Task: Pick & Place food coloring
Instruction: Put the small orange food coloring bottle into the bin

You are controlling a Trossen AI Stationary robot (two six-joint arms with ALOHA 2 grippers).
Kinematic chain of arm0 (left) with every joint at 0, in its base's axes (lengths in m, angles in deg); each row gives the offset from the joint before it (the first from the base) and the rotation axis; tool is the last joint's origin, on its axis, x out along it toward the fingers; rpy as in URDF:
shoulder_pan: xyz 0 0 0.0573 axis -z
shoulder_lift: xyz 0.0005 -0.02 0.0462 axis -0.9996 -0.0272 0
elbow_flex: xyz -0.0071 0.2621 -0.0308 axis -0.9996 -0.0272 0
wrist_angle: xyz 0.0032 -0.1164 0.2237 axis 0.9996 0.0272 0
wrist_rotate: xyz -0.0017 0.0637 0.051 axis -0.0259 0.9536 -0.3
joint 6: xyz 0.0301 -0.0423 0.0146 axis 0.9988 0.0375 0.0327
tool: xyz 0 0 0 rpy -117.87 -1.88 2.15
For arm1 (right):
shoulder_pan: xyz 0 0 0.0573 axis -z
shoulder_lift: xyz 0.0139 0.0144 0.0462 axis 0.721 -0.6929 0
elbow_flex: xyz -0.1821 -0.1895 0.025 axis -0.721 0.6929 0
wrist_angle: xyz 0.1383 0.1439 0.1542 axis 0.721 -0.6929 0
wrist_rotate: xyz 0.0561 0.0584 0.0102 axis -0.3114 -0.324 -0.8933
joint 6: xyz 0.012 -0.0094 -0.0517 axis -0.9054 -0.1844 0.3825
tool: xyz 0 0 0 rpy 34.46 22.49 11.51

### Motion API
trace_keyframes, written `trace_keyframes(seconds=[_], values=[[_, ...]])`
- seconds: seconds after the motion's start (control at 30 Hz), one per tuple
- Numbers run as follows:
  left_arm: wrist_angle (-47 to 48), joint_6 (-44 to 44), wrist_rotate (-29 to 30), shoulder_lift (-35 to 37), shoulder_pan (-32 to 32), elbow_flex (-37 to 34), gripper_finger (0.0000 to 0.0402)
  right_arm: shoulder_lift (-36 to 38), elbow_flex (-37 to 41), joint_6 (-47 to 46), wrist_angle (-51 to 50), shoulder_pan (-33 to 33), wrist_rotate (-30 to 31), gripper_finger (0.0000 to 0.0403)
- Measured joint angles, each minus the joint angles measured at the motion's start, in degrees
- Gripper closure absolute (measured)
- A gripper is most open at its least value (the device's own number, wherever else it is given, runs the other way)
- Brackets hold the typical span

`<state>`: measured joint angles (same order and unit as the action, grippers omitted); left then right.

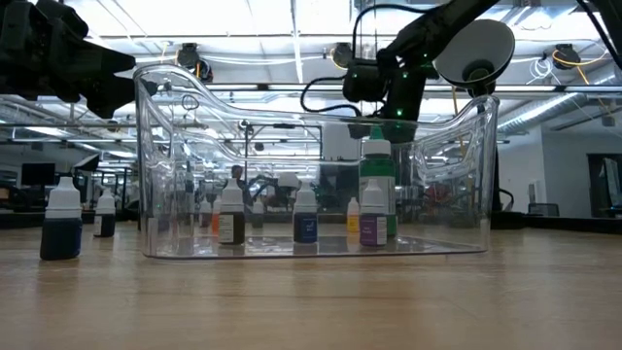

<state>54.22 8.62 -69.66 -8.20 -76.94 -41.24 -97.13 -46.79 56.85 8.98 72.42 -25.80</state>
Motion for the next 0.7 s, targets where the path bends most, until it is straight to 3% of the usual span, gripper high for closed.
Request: trace_keyframes(seconds=[0.53,0.7], values=[[0.0,0.0,0.0,0.0,0.0,0.0,0.0091,-3.0,0.0,1.9,4.0,2.3,-0.2,0.0159],[0.0,0.0,0.0,0.0,0.0,0.0,0.0092,-2.9,0.0,1.4,4.1,2.9,-3.1,0.0164]])
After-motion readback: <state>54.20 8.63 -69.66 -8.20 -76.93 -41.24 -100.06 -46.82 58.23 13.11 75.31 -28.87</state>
